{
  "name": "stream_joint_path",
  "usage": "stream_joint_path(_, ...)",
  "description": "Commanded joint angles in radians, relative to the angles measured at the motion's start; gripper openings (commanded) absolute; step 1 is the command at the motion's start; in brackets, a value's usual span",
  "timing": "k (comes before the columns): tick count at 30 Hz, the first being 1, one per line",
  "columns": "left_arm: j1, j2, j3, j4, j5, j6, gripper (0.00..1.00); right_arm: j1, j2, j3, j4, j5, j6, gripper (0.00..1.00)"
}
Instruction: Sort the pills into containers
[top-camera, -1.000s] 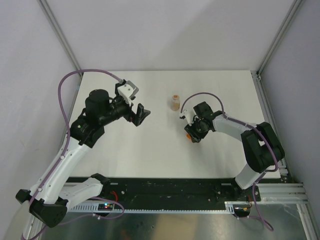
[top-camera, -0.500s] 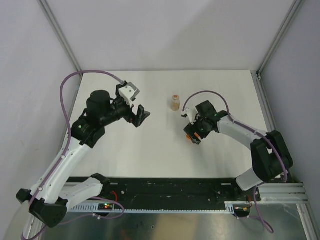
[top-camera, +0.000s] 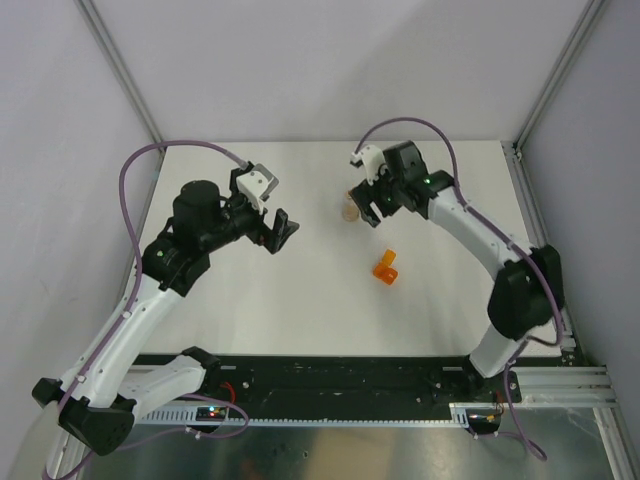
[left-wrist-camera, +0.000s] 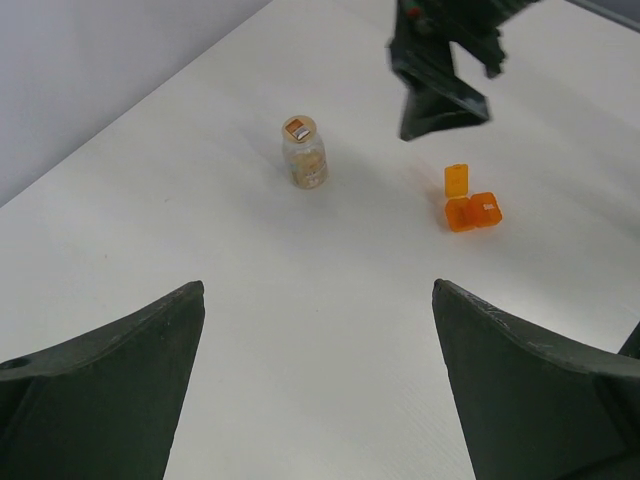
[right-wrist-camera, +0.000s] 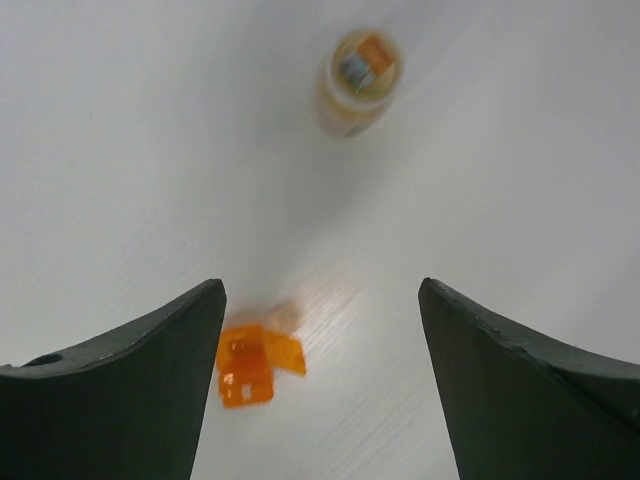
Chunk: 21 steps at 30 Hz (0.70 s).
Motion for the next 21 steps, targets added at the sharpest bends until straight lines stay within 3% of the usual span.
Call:
stream_joint_path(1,0.006,-0.003,0.034,-0.006,-0.023,0.012,0.98,-0.032,0.173,0.175,0.002,-0.016,0.053,0.84)
stream_joint_path(9,0.007,0.018,0.039,-0.009,-0.033,0.022,0.98,-0.051,0.43,0.401,0.016,-0.069,0.121,0.84)
stream_joint_path(21,0.006,0.036,0.037,-0.009,-0.034,0.033,0.98,-0.047,0.614,0.555,0.019,-0.107,0.169,0.81)
